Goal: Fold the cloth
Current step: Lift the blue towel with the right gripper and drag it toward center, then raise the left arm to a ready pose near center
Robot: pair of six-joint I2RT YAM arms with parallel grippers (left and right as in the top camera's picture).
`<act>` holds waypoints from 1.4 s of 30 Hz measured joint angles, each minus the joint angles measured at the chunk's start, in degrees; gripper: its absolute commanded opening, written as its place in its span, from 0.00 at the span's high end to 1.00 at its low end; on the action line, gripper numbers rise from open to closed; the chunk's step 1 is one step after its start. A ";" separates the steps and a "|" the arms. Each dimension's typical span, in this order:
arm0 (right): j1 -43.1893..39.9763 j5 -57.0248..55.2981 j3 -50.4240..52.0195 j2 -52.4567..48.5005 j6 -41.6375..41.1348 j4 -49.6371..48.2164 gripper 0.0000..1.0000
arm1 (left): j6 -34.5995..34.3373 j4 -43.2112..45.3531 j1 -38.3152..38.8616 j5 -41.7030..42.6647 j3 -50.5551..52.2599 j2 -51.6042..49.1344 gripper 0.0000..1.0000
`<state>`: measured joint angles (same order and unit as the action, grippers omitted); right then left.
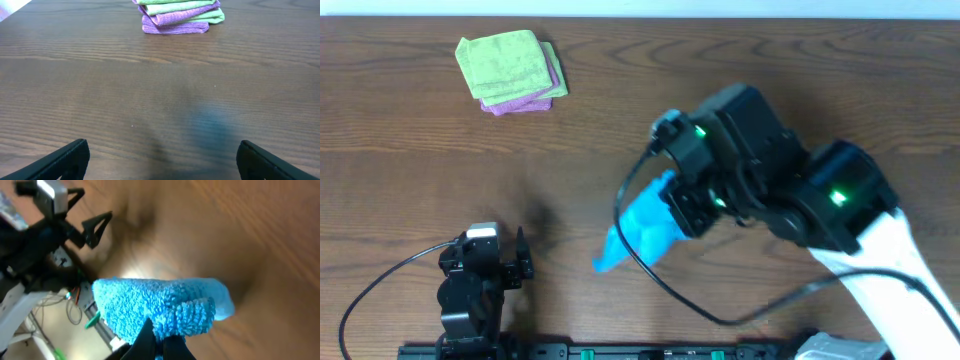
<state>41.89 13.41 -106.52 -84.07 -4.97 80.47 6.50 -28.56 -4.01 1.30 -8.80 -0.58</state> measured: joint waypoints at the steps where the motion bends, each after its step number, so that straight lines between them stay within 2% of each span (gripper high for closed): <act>1: -0.09 0.04 0.00 -1.42 0.55 -1.77 0.99 | 0.00 0.00 0.00 0.00 0.00 0.00 0.05; 7: -5.40 -1.90 0.13 -7.08 3.28 -9.66 0.99 | 0.00 0.00 0.00 0.00 0.00 0.00 0.05; 10: -11.78 -7.34 0.28 -12.15 4.11 -17.62 0.56 | 0.00 0.02 0.00 0.00 0.00 -0.02 0.05; 11: -14.97 -10.45 0.28 -14.99 3.96 -22.47 0.37 | -0.02 -0.02 0.00 0.00 0.00 0.00 0.05; 12: -18.12 -13.25 0.33 -17.86 3.54 -26.21 0.01 | -0.07 -0.04 0.00 0.00 0.00 0.00 0.05; 15: -27.56 -17.59 0.55 -25.59 2.38 -31.91 0.01 | -0.79 0.00 0.00 0.00 0.00 -0.02 0.05; 20: -36.52 -13.57 1.95 -27.56 1.01 -27.19 0.01 | -2.89 -0.02 0.00 0.00 0.00 0.00 0.05; 28: -31.65 2.23 1.88 -24.50 3.56 -19.12 0.01 | -8.09 0.57 0.00 1.68 0.00 0.00 0.05; 35: -27.82 3.52 1.86 -26.71 3.56 -18.38 0.02 | -14.12 1.70 0.00 8.63 -0.72 -1.09 0.05; 39: -28.20 4.35 1.68 -31.93 3.58 -17.84 0.05 | -15.69 -0.11 0.00 9.51 -7.65 -8.87 0.05; 42: -28.35 6.56 1.70 -36.28 3.52 -16.65 0.10 | -16.92 -1.81 0.02 10.34 -15.85 -19.02 0.05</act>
<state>13.54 19.97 -104.81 -120.36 -1.45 63.81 -10.41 -30.37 -3.99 11.64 -24.64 -19.59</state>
